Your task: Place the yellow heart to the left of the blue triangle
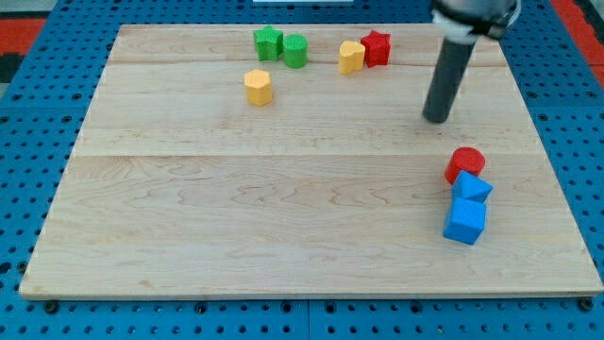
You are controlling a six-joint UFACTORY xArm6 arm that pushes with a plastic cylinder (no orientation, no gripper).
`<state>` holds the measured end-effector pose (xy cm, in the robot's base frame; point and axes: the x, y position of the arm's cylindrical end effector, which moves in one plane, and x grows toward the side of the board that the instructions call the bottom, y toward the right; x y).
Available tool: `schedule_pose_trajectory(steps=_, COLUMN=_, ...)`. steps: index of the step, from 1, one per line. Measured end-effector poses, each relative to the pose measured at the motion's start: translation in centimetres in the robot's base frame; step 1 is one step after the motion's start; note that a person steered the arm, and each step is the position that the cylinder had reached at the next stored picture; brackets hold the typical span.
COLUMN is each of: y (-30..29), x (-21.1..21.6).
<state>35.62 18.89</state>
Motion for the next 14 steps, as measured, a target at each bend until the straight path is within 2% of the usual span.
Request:
schedule_pose_trajectory(steps=1, y=1.7, x=-8.2)
schedule_pose_trajectory(steps=2, y=-4.5, x=-12.8)
schedule_pose_trajectory(steps=3, y=-9.3, x=-12.0)
schedule_pose_trajectory(steps=4, y=-15.0, x=-9.1)
schedule_pose_trajectory(steps=5, y=-15.5, x=-3.4)
schedule_pose_trajectory(steps=6, y=-16.0, x=-4.4)
schedule_pose_trajectory(steps=7, y=-14.0, x=-9.8)
schedule_pose_trajectory(steps=8, y=-20.4, x=-9.4)
schedule_pose_trajectory(steps=9, y=-22.1, x=-7.3)
schedule_pose_trajectory(steps=10, y=-22.9, x=-4.4)
schedule_pose_trajectory(steps=11, y=-22.8, x=0.6)
schedule_pose_trajectory(steps=12, y=-19.6, x=2.5)
schedule_pose_trajectory(steps=13, y=-23.4, x=0.1)
schedule_pose_trajectory(steps=14, y=-18.3, x=-0.3)
